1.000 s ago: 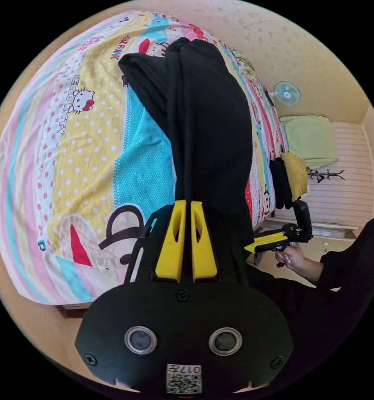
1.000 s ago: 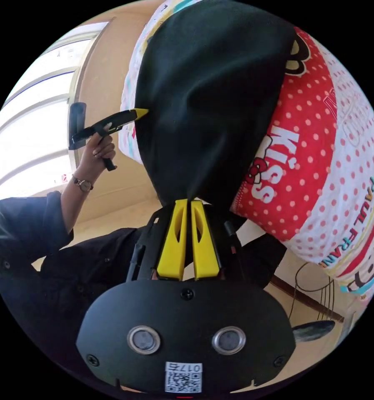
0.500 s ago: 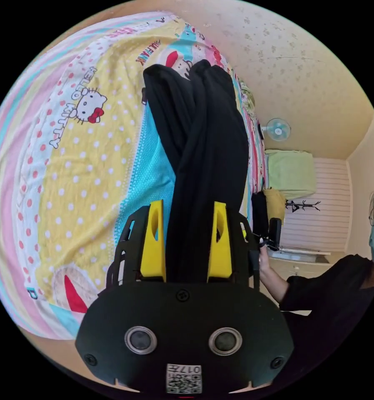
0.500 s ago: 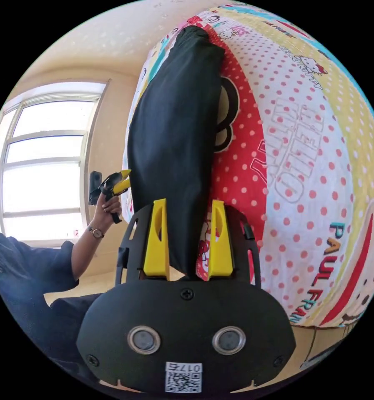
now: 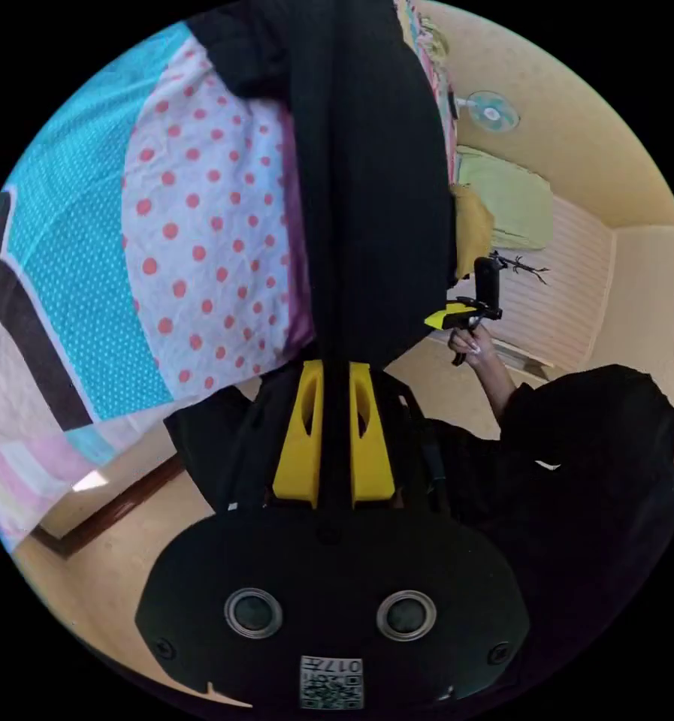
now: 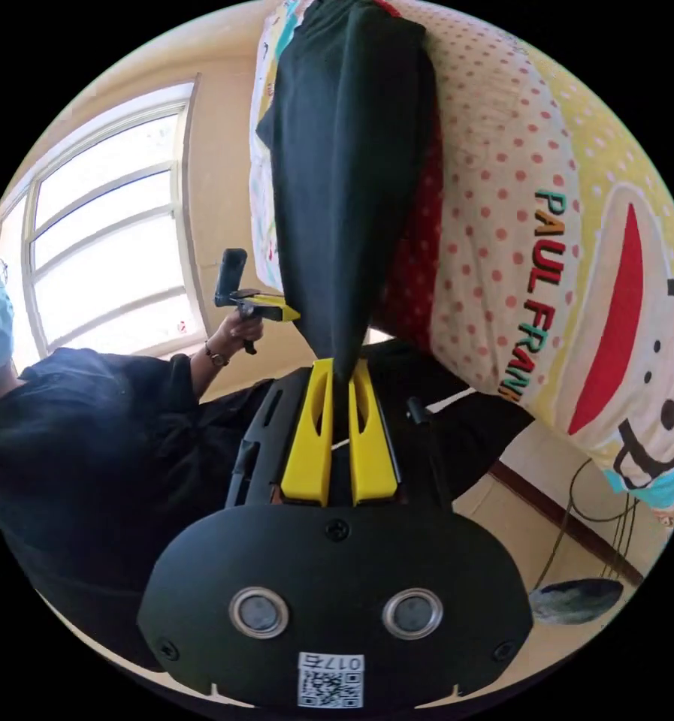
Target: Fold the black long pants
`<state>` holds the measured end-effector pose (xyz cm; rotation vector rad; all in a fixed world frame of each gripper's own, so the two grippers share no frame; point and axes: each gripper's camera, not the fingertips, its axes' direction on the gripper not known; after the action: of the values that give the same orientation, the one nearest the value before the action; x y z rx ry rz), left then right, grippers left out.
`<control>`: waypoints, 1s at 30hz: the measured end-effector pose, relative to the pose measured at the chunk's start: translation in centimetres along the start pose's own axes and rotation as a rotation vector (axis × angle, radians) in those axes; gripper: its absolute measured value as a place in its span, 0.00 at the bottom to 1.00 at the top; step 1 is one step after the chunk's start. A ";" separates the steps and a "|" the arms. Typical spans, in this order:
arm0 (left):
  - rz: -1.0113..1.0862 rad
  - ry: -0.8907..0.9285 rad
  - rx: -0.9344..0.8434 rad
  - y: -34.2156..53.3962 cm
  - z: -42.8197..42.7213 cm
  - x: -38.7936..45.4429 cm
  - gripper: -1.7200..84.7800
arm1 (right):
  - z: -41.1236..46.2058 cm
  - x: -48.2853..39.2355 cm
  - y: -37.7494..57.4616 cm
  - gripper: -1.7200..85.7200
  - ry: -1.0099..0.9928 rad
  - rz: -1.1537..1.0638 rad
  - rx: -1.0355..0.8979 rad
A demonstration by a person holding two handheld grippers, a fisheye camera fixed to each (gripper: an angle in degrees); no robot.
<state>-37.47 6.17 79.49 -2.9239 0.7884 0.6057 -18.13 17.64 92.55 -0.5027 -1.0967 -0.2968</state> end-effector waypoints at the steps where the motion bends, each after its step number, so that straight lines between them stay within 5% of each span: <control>1: 0.000 -0.001 0.029 0.0 -0.2 -0.1 0.11 | -0.2 0.3 0.2 0.10 0.010 0.009 0.011; 6: 0.085 0.014 0.353 -1.9 -5.0 0.7 0.18 | -5.4 1.9 -0.6 0.17 0.038 -0.048 0.229; 10: 0.098 0.041 0.353 -5.8 -5.3 0.4 0.21 | -7.4 4.9 -3.8 0.17 -0.068 -0.084 0.300; 16: 0.061 0.096 0.120 -8.8 2.2 1.2 0.14 | -0.9 7.5 -8.8 0.11 -0.475 -0.161 -0.071; 19: 0.139 -0.041 0.246 -5.3 1.7 3.5 0.05 | -2.1 5.5 -5.5 0.06 -0.382 -0.232 0.008; 24: 0.377 0.222 0.406 0.3 -0.2 7.2 0.03 | -7.2 2.0 3.4 0.02 -0.508 -0.347 0.203; 30: 0.783 0.255 0.610 7.9 -5.9 19.8 0.02 | -15.9 -10.5 13.3 0.01 -0.501 -0.701 0.339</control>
<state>-23.49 -10.94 77.73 -2.0895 1.7868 -0.0250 -4.19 20.45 74.11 0.1446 -1.7626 -0.6004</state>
